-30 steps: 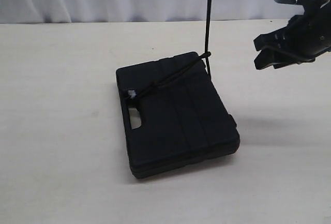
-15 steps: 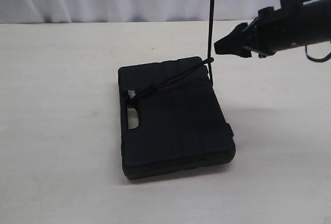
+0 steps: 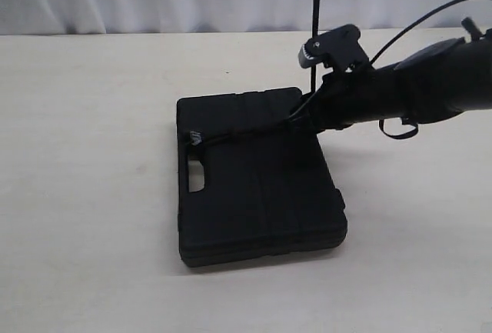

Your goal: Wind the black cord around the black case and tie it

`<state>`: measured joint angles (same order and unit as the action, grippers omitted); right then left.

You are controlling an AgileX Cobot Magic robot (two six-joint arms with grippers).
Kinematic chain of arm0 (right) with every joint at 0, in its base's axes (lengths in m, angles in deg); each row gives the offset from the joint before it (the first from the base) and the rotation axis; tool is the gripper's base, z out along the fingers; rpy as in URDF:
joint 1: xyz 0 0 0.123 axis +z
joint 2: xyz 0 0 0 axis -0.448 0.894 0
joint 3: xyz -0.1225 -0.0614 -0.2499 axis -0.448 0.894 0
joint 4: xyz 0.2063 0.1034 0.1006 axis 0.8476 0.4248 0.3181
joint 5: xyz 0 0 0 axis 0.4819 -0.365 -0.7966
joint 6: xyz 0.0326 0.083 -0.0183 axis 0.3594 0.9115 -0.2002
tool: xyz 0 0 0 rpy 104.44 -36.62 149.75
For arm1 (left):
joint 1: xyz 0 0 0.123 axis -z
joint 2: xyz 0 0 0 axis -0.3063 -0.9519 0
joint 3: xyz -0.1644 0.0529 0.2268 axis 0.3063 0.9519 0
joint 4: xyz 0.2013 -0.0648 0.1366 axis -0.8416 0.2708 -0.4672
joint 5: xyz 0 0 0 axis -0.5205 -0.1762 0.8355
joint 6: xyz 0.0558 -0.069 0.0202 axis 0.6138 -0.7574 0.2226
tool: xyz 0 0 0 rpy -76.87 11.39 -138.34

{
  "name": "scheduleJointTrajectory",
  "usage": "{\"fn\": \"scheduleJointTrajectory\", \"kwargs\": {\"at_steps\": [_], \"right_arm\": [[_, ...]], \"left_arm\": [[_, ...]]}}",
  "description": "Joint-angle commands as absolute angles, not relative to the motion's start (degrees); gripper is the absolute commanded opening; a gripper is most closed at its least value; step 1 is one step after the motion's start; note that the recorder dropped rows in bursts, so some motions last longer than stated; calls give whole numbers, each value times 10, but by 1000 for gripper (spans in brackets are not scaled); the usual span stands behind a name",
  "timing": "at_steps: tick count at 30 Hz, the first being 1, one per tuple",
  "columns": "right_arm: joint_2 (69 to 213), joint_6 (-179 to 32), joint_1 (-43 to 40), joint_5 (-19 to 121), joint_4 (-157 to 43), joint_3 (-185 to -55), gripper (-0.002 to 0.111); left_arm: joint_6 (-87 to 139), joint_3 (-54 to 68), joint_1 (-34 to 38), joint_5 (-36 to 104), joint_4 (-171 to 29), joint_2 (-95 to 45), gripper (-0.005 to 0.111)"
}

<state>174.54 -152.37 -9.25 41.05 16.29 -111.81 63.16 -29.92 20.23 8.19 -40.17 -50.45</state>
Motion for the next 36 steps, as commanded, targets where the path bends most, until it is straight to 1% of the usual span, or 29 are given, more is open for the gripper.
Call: {"fn": "scheduleJointTrajectory", "kwargs": {"at_steps": [1,4,9,14,15,17,20,25,27,29,31,33,36], "right_arm": [[1774,-1528,-92,427,169,-1112,43],[1777,-1528,-92,429,169,-1112,43],[1750,-1528,-92,427,169,-1112,43],[1708,-1528,-92,424,169,-1111,44],[1702,-1528,-92,424,169,-1111,47],[1686,-1525,-92,422,169,-1107,56],[1661,-1512,-92,422,153,-1100,69],[1614,-1438,-95,460,89,-1080,70],[1599,-1411,-108,465,88,-1074,70],[1584,-1379,-140,462,88,-1067,70],[1576,-1361,-177,454,88,-1060,70],[1574,-1352,-207,456,88,-1061,70],[1560,-1325,-280,444,88,-1080,70]], "left_arm": [[650,-310,202,124,-392,-494,0],[650,-310,202,119,-394,-494,0],[650,-307,202,43,-402,-494,0],[649,-307,202,-4,-403,-495,0],[647,-307,202,-19,-403,-495,0],[645,-303,202,-47,-407,-500,0],[643,-282,202,-53,-417,-517,0],[643,-249,202,-4,-420,-564,0],[643,-249,202,15,-417,-584,0],[648,-250,203,66,-398,-618,0],[729,-250,209,100,-322,-651,0],[846,-250,223,102,-193,-676,0],[1039,-250,271,107,-35,-718,0]]}}
